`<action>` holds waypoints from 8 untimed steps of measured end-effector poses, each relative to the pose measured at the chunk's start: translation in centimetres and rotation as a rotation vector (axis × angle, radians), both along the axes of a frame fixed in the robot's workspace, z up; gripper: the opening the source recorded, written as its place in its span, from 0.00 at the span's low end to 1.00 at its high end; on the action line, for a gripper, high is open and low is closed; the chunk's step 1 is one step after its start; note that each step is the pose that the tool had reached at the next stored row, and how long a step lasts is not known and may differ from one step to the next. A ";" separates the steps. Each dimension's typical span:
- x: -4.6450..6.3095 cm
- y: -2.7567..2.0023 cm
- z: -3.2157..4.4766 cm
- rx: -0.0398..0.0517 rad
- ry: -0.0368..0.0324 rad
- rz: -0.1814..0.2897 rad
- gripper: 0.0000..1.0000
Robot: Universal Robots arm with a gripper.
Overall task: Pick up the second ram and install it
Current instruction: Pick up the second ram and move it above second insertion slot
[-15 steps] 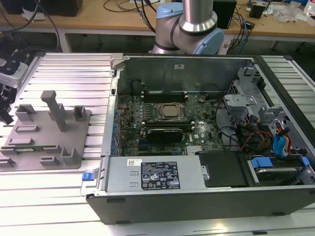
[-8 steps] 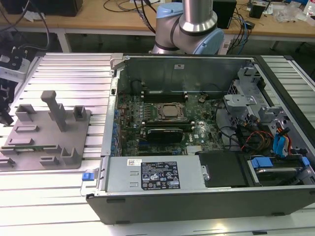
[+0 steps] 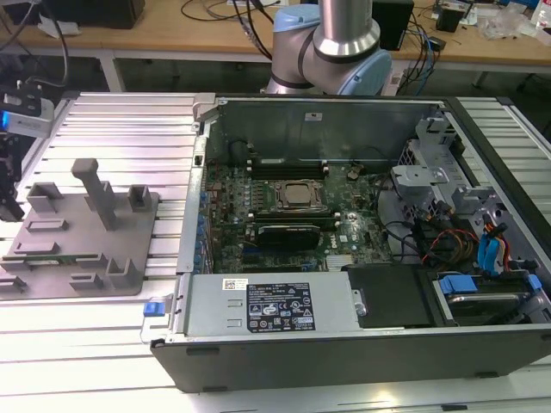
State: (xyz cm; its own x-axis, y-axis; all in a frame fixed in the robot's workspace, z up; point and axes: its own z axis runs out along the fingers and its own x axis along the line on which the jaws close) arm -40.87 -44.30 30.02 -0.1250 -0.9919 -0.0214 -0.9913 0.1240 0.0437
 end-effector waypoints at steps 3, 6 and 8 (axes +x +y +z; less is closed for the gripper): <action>0.0 0.00 -0.15 -0.0001 0.0000 0.059 0.08; 0.0 0.00 -0.32 0.0000 0.0001 0.132 0.08; 0.0 0.00 -0.33 -0.0009 0.0002 0.151 0.08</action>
State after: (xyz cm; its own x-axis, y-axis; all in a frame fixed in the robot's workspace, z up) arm -40.88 -44.30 29.69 0.0258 -0.9995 -0.0205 -0.9987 -0.0267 0.0438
